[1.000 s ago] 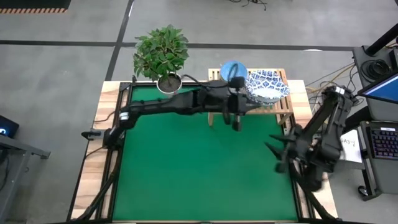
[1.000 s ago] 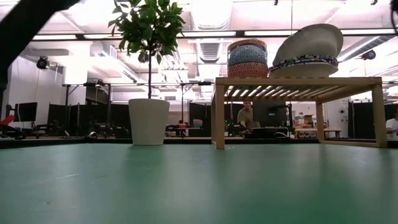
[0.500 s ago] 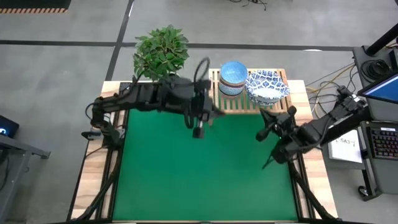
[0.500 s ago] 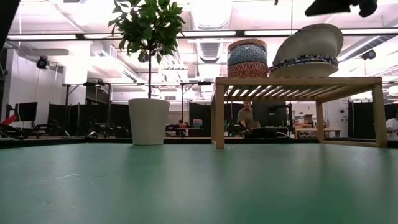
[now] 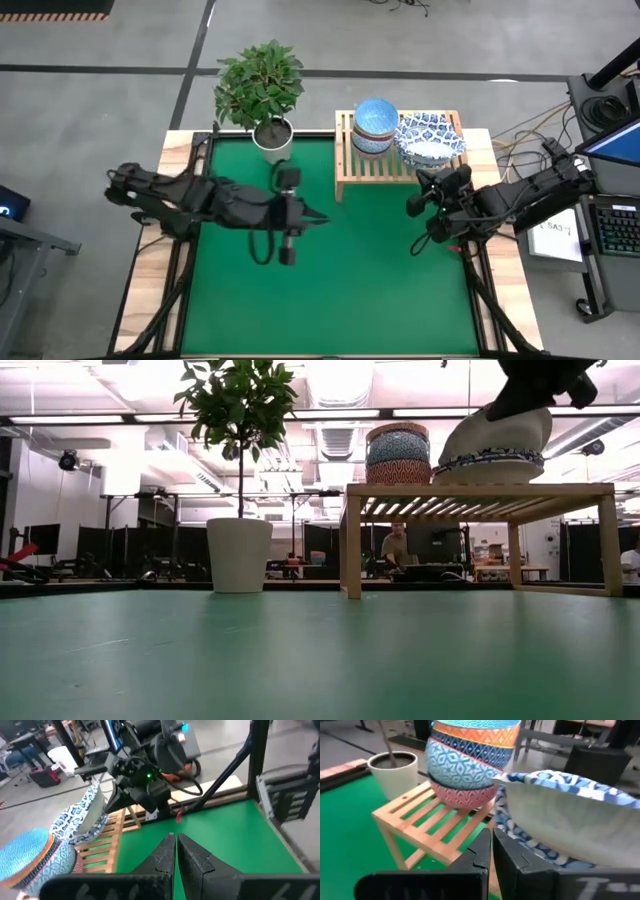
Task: Place and stack bowls onto a shelf
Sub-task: Stack the white patterned bowl on top of the white patterned bowl on the shelf
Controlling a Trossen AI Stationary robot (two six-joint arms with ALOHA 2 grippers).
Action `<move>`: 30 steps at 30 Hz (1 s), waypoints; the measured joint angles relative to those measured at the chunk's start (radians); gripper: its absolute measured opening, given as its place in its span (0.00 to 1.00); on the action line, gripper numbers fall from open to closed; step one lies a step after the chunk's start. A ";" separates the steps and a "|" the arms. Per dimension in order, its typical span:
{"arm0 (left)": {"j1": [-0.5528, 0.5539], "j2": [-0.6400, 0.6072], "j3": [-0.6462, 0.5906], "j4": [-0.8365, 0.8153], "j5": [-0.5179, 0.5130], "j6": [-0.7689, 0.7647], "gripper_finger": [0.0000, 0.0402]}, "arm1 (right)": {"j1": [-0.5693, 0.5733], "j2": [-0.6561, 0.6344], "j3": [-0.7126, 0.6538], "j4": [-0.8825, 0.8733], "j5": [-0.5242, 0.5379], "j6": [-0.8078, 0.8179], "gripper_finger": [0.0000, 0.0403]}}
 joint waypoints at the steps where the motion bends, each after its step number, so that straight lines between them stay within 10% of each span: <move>1: -0.009 -0.031 -0.049 0.030 -0.011 -0.017 0.00 | 0.004 0.000 0.000 0.011 -0.006 0.000 0.02; 16: -0.036 -0.463 -0.654 0.442 -0.027 -0.158 0.00 | 0.029 -0.005 0.190 0.019 0.050 -0.155 0.02; 30: -0.036 -0.586 -0.790 0.509 -0.027 -0.170 0.00 | -0.073 -0.009 0.103 -0.002 0.018 -0.048 0.02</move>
